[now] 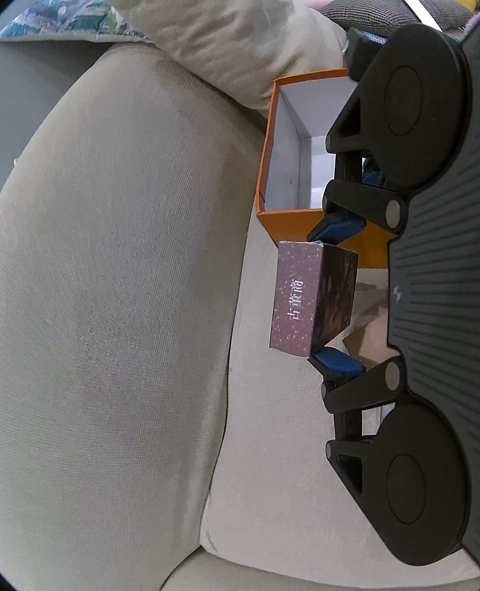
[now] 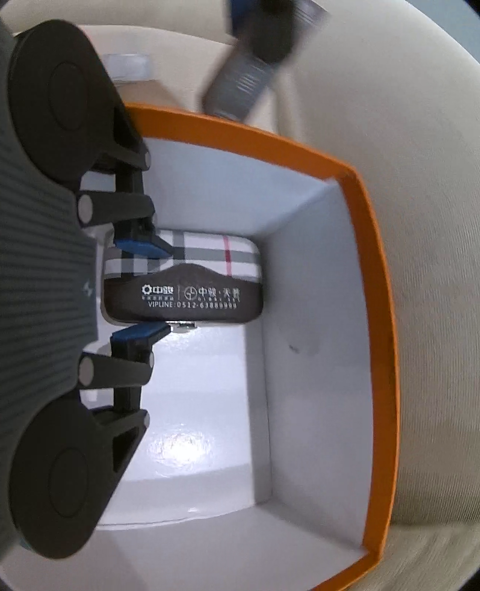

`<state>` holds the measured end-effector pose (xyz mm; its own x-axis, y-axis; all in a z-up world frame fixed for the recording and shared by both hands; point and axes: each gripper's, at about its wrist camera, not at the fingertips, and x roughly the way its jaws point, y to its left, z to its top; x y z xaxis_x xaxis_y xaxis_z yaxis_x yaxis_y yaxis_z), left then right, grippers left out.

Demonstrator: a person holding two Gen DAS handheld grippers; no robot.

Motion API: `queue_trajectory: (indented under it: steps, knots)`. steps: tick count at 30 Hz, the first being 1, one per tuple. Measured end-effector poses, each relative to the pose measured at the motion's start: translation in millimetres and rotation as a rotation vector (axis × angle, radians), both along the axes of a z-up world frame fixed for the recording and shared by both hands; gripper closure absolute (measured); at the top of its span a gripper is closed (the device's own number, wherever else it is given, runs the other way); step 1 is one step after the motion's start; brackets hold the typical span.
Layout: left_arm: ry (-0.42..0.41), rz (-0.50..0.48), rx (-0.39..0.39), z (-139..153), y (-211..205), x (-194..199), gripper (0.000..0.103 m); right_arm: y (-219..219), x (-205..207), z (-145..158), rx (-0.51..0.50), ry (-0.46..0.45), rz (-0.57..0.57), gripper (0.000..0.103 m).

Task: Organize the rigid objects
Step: 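Release the plaid case in the box with the right gripper, then lower the printed card box into the orange box and open the left gripper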

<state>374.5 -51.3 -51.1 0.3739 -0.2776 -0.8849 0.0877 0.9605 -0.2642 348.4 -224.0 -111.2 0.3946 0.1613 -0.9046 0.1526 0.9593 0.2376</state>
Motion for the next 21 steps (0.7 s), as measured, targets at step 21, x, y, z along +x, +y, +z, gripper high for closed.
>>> queue_trajectory:
  steps: [21]
  knots:
    - [0.037,-0.307,0.007,6,-109,-45,0.035,-39,-99,84,-0.205,-0.155,0.198,0.065]
